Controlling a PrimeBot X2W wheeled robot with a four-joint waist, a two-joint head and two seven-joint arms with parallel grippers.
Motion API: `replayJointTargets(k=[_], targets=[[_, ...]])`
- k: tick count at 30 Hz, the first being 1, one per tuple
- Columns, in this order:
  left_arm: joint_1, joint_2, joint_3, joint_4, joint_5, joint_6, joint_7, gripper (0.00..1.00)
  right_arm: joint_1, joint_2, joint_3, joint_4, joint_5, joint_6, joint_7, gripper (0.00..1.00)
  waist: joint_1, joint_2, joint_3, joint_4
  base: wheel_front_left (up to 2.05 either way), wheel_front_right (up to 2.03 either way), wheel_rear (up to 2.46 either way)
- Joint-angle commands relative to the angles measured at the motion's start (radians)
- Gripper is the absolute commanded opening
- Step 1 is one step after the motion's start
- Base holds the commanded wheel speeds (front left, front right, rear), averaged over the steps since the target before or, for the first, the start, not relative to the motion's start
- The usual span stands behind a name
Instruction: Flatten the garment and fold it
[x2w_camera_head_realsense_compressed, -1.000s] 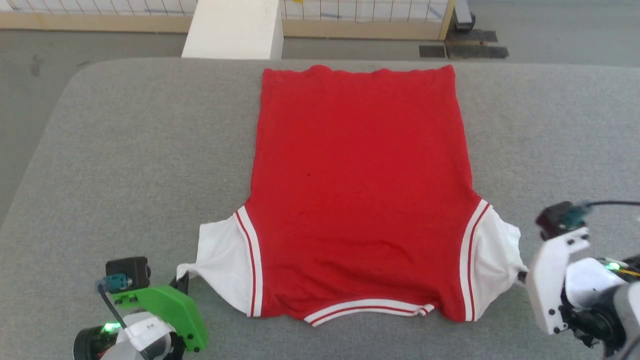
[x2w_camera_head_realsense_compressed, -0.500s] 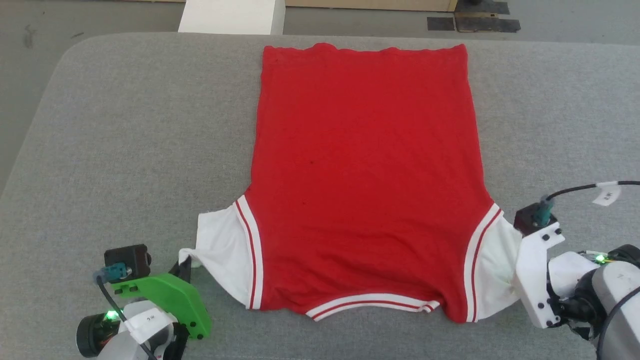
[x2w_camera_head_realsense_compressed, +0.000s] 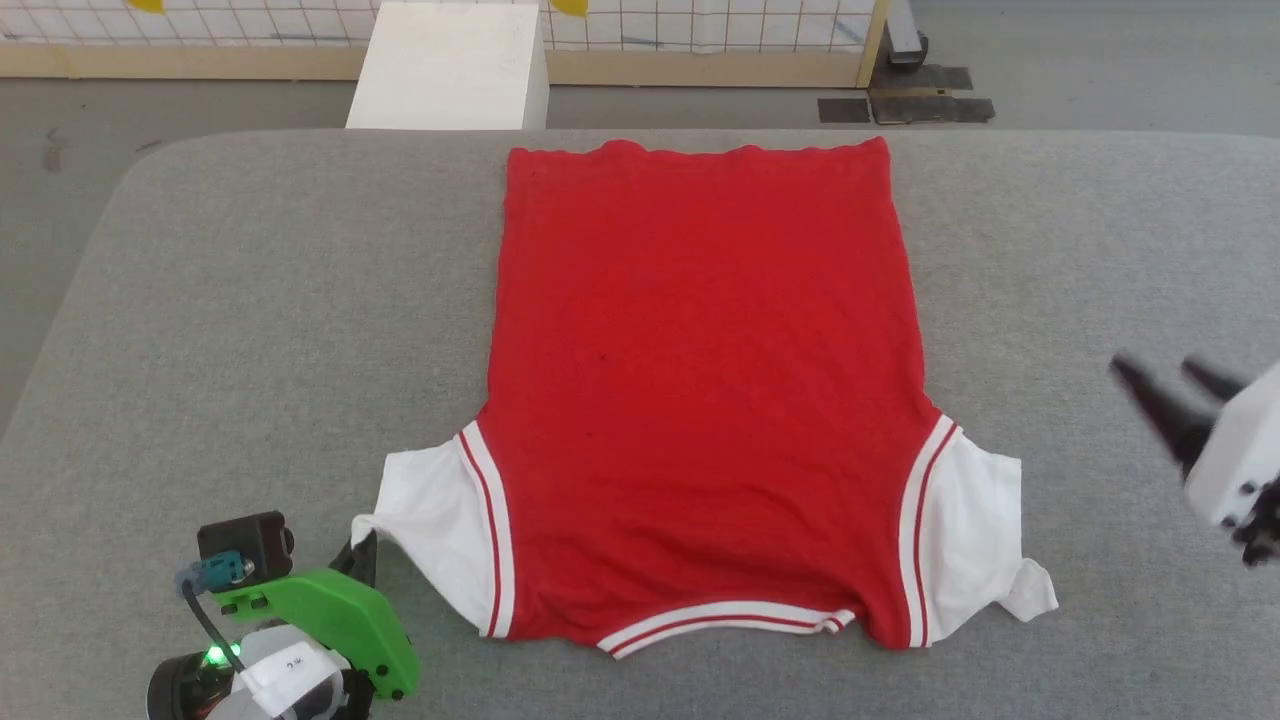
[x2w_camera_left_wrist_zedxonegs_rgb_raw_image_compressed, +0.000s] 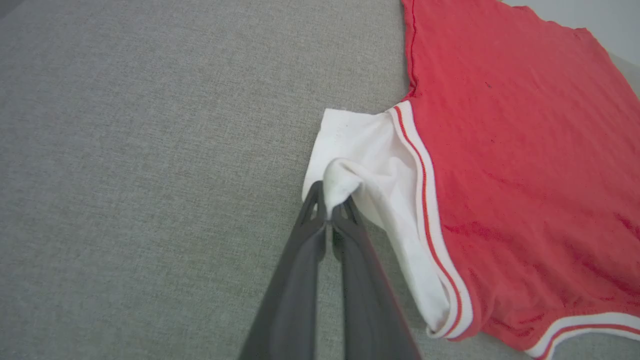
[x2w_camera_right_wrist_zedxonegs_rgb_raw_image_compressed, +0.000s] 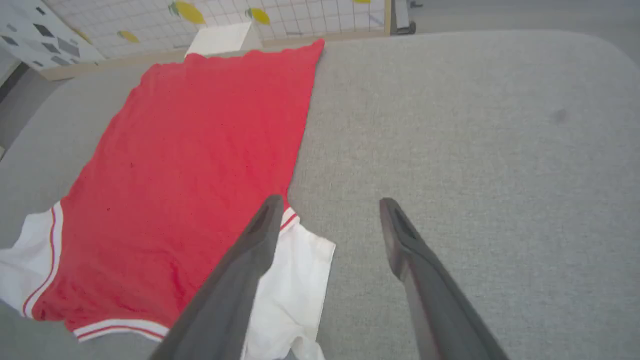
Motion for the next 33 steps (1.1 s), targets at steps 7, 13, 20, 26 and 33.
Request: replayJointTargets(k=[7, 13, 20, 26, 33], targets=[[0.017, 0.006, 0.008, -0.032, -0.009, 0.013, -0.02, 0.0, -0.076, 0.15, -0.115, -0.041, -0.054, -0.001, -0.255, 1.0, 0.0001, 0.0, 0.021, 0.005, 0.0, 0.0, 0.0], [-0.005, 0.0, 0.001, -0.073, 0.003, 0.017, -0.033, 0.0, -0.171, 0.174, -0.097, 0.05, -0.093, -0.001, -0.369, 1.0, 0.0001, 0.0, 0.096, 0.027, 0.0, 0.0, 0.0], [-0.062, -0.018, -0.006, -0.137, 0.025, 0.027, -0.057, 0.0, -0.405, 0.134, -0.063, 0.219, -0.159, -0.001, -0.384, 1.0, 0.0001, 0.0, 0.264, 0.074, 0.0, 0.0, 0.0], [-0.116, -0.043, -0.036, -0.2, 0.052, 0.026, -0.073, 0.0, -0.648, 0.039, -0.033, 0.359, -0.247, -0.001, -0.3, 1.0, 0.0001, 0.0, 0.425, 0.162, 0.0, 0.0, 0.0], [-0.143, -0.062, -0.06, -0.273, 0.081, 0.034, -0.096, 0.0, -0.873, -0.061, 0.05, 0.465, -0.329, -0.001, -0.115, 1.0, 0.0001, 0.0, 0.58, 0.235, 0.0, 0.0, 0.0]])
